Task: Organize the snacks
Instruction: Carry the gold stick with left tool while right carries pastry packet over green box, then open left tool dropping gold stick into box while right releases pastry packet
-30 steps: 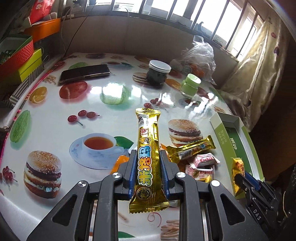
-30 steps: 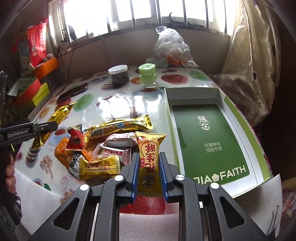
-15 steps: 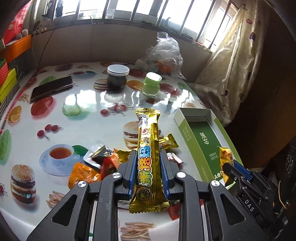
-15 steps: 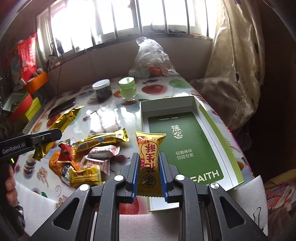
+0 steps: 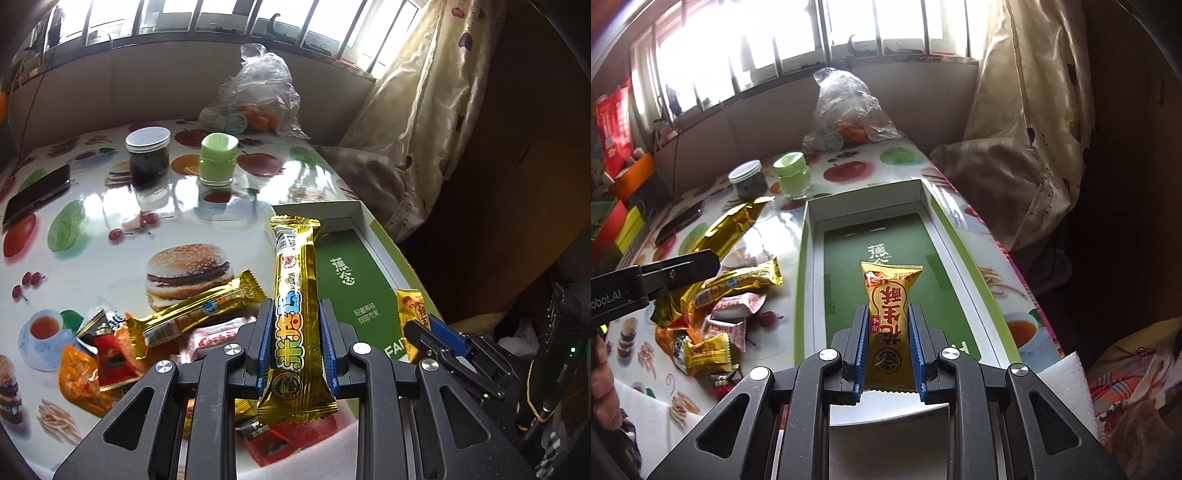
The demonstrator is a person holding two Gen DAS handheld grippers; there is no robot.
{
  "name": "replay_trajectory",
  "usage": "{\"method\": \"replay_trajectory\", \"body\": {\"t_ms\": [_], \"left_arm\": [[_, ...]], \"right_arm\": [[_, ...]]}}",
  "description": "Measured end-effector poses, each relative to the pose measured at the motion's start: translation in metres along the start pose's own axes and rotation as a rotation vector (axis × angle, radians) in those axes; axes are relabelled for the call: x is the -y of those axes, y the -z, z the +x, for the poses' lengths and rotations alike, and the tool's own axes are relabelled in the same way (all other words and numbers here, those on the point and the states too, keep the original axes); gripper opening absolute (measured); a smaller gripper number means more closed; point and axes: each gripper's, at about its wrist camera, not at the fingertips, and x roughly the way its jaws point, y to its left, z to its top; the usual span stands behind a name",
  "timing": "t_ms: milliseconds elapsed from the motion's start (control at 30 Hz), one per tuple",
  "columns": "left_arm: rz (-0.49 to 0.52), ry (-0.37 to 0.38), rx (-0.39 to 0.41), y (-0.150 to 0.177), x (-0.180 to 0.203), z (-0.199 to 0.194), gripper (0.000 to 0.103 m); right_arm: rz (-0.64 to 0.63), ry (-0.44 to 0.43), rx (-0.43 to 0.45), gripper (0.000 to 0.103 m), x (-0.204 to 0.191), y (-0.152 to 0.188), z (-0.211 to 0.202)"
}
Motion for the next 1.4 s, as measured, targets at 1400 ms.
{"method": "replay_trajectory", "body": {"t_ms": [1400], "left_arm": [[0.112,-0.036,-0.169,0.005,0.06,0.091,0.025]], "right_arm": [[-0.01,0.037,-0.095,0.023,0.032,0.007,0.041]]}}
